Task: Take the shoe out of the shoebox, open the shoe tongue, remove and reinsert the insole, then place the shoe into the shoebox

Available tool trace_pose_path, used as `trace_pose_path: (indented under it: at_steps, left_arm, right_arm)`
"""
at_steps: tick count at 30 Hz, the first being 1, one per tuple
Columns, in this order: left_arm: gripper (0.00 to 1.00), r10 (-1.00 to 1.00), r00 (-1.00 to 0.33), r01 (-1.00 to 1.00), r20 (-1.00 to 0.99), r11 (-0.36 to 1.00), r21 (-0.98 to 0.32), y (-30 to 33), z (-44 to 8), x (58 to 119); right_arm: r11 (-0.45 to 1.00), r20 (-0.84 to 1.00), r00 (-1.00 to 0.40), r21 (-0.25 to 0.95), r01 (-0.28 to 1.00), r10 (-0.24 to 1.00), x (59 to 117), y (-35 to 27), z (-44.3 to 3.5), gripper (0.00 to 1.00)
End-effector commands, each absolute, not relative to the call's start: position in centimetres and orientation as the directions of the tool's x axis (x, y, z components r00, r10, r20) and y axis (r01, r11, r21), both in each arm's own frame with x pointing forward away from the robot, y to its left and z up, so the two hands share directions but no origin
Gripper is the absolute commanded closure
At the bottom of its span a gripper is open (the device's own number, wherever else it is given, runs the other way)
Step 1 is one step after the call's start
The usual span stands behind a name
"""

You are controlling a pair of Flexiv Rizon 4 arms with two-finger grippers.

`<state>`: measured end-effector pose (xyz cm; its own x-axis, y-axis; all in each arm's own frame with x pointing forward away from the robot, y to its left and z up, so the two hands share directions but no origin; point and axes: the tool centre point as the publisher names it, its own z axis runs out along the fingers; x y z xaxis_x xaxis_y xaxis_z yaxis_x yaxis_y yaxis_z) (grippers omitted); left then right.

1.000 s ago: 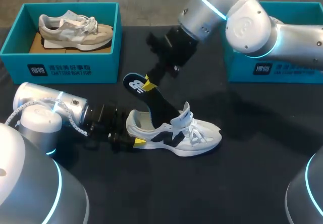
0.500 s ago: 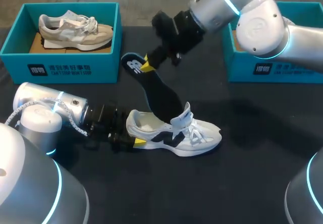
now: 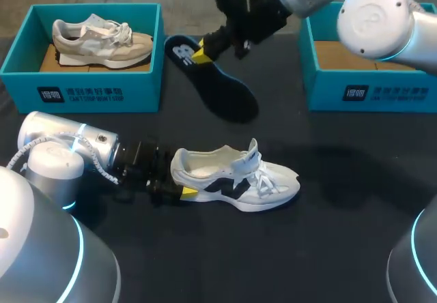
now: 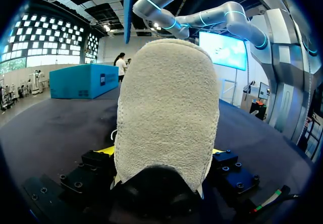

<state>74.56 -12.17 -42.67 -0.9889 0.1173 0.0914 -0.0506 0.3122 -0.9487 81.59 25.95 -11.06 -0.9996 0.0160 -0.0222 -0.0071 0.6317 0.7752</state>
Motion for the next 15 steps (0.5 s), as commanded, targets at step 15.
trace_pose_path:
  at_steps: [15]
  left_arm:
    - [1.0, 0.116, -0.989, -0.051, 0.091, 0.313, -0.948, -12.2, -42.9, 74.6]
  right_arm:
    - [0.596, 0.034, -0.989, 0.795, 0.113, 0.143, 80.1, 23.7, -6.6, 1.0]
